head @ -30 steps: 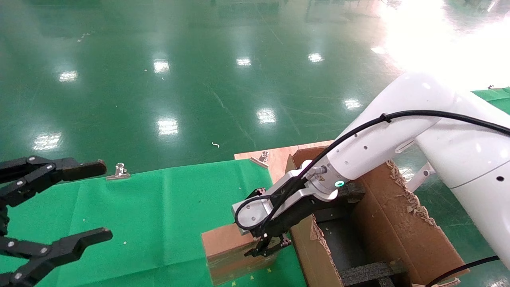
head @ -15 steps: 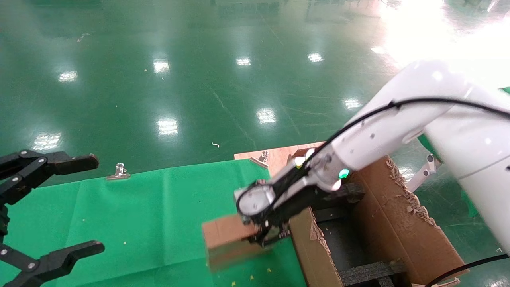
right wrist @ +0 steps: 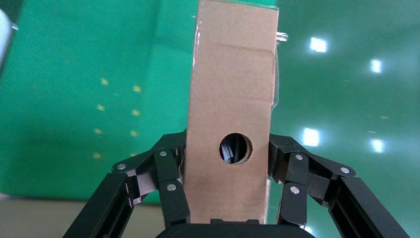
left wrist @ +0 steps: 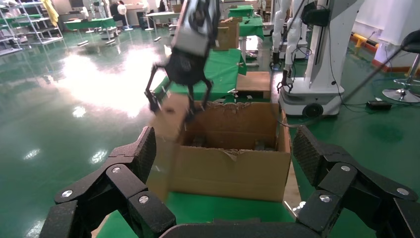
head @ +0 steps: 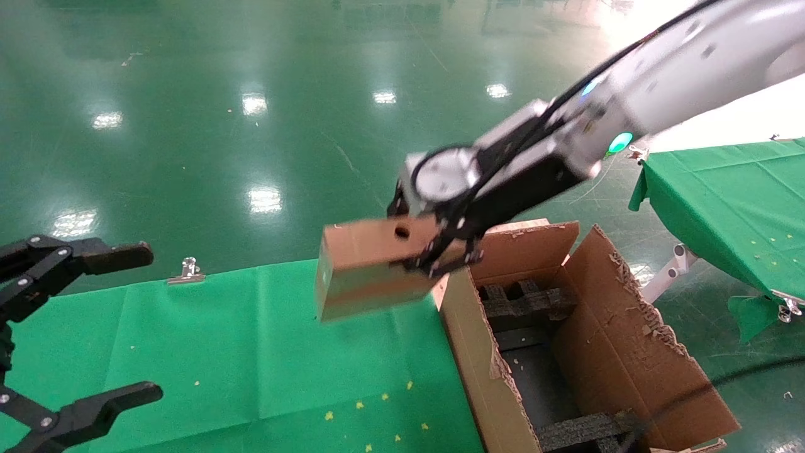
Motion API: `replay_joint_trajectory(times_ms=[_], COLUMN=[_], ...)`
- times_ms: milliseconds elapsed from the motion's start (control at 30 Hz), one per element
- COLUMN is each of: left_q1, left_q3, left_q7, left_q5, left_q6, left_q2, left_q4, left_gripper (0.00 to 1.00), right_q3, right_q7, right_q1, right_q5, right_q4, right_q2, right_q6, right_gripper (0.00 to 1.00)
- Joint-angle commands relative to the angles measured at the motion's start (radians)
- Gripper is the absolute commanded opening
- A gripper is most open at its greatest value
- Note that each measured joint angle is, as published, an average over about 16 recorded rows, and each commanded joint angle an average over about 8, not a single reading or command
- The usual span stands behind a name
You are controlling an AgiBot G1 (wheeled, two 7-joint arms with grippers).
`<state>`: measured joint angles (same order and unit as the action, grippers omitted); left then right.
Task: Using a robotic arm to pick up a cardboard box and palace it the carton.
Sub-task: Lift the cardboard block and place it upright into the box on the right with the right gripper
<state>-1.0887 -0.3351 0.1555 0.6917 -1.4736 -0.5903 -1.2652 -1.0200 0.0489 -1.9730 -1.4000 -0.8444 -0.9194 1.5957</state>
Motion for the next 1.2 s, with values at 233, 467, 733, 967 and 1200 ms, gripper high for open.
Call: replay_joint_trajectory(times_ms=[233, 467, 733, 967, 1200], left_q1=[0.000, 0.000, 0.000, 0.000, 0.000], left_q3=[0.000, 0.000, 0.000, -0.001, -0.001], left_q7=[0.000, 0.000, 0.000, 0.000, 0.000], left_q5=[0.000, 0.000, 0.000, 0.000, 0.000], left_q6=[0.000, 0.000, 0.000, 0.000, 0.000], left_q2=[0.000, 0.000, 0.000, 0.000, 0.000], left_q4=[0.000, 0.000, 0.000, 0.000, 0.000], left_gripper=[1.00, 1.00, 1.00, 1.00, 1.00], right_q3=[-0.125, -0.236, -0.383, -0.522, -0.669], right_q7=[0.069, 0.112, 0.159, 0.174, 0.174], right_q1=[-0.124, -0.187, -0.299, -0.379, -0.410], right_q5=[0.108, 0.187, 0.212, 0.215, 0.212], right_q4=[0.090, 0.135, 0.167, 0.188, 0.216], right_q2=[0.003, 0.054, 0.171, 0.260, 0.321], right_q6=[0.002, 0.002, 0.004, 0.005, 0.004], right_gripper=[0.00, 0.00, 0.00, 0.00, 0.00])
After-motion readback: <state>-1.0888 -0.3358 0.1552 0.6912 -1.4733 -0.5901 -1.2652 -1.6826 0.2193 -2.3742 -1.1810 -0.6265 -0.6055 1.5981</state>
